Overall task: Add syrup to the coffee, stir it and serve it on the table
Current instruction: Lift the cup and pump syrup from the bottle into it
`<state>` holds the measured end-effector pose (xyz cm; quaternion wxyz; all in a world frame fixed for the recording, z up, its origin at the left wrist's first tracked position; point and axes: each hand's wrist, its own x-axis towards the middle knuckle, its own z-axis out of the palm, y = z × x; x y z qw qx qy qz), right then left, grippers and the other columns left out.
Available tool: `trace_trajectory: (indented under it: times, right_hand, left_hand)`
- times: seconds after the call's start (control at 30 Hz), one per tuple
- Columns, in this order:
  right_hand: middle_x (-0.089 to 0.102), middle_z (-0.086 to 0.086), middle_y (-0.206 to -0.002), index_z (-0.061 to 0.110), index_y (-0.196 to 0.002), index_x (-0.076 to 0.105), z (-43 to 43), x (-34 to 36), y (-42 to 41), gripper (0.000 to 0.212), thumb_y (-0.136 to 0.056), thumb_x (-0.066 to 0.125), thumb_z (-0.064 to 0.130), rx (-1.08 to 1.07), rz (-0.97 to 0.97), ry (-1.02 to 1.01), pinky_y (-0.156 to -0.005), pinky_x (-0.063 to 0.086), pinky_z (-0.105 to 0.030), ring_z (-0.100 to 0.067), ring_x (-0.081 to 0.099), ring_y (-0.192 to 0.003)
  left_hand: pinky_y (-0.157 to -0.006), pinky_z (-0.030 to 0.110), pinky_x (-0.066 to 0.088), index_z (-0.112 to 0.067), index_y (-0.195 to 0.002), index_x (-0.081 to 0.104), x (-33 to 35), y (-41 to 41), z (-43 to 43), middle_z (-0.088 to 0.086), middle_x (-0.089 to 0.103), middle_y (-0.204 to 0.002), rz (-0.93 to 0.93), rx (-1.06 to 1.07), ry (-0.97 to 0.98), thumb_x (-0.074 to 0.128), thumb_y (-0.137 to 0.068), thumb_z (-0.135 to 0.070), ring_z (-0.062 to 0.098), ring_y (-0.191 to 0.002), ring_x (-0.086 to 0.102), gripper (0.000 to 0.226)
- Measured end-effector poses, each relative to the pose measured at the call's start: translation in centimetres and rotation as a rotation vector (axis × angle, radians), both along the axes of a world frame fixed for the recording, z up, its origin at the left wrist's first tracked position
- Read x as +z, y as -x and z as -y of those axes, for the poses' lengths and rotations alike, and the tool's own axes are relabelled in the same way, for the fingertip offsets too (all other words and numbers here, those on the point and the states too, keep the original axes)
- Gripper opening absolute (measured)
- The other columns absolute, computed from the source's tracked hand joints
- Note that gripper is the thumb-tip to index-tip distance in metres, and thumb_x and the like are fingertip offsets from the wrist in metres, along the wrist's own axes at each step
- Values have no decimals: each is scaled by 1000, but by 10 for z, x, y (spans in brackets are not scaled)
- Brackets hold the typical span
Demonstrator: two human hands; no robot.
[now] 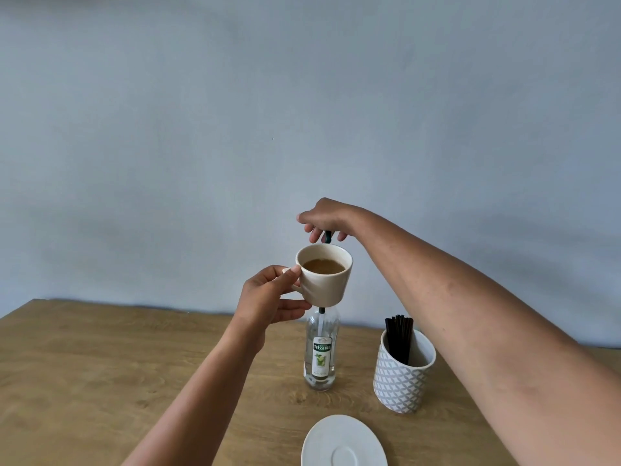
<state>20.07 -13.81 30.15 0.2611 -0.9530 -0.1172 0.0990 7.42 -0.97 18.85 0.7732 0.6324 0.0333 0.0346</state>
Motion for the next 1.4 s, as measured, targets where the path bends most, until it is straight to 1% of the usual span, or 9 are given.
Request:
trace_trajectory:
  times: [0.23,0.33,0.47,0.57,0.7,0.8,1.0,1.17,1.4]
  right_hand:
    - [76,0,-90,14,-105,65,1,-9,-4,31,-89,41,25,-51,-18,-56,-77,46,-37,-22,67,-94]
    - [76,-1,-90,13,-106,65,0,-12,-5,31,-90,39,22,-50,-26,-62,-78,47,-37,-22,68,-93]
    - [76,0,-89,13,-105,65,1,-13,-6,31,-88,41,24,-50,-18,-61,-76,45,-37,-22,68,-89]
    - [76,0,-90,13,-102,65,2,-11,-6,33,-86,45,34,-33,-11,-38,-74,43,-37,-21,66,-82]
    - [76,1,-89,16,-98,65,2,-4,-6,35,-84,48,42,-10,10,-38,-76,45,-37,-21,67,-90]
    - [76,1,-89,16,-97,65,1,-4,-4,33,-85,47,41,-12,13,-26,-79,46,-38,-21,66,-91]
    - [76,0,-87,13,-103,65,0,-9,-2,31,-88,41,25,-48,1,-68,-73,45,-36,-23,66,-90]
    - [76,-3,-92,12,-105,65,1,-13,1,33,-89,40,24,-69,-11,-78,-87,48,-41,-24,66,-94]
    - [76,-2,-91,13,-103,65,2,-6,3,38,-86,45,41,-32,-1,-7,-74,43,-37,-20,65,-82]
  left_hand:
    - [-67,37,64,-13,-82,66,-5,-3,1,20,77,-101,-12,-8,17,70,-90,-32,41,-80,77,21]
    - [-66,37,64,-12,-84,65,-7,-3,4,21,77,-100,-22,-10,20,70,-90,-32,42,-81,76,22]
    - [-64,35,64,-11,-86,65,-7,-3,6,22,76,-102,-26,-14,24,70,-90,-32,43,-82,76,22]
    - [-62,34,64,-11,-87,64,-5,-2,7,23,76,-103,-21,-18,19,69,-91,-32,42,-82,76,22]
    - [-66,36,65,-11,-86,65,-2,-1,5,21,76,-101,-7,-14,15,69,-91,-33,40,-80,77,23]
    - [-69,39,64,-12,-84,65,-1,-1,4,19,77,-99,0,-12,17,69,-91,-33,40,-80,77,22]
    - [-67,37,64,-14,-79,64,-3,-2,4,17,78,-95,-7,-12,32,70,-90,-32,40,-79,77,22]
    - [-65,36,64,-13,-82,64,-3,-2,7,19,77,-98,-8,-19,32,70,-90,-33,40,-80,77,23]
    - [-65,35,64,-12,-87,65,-1,1,7,21,76,-103,-11,-20,27,70,-90,-34,40,-80,77,23]
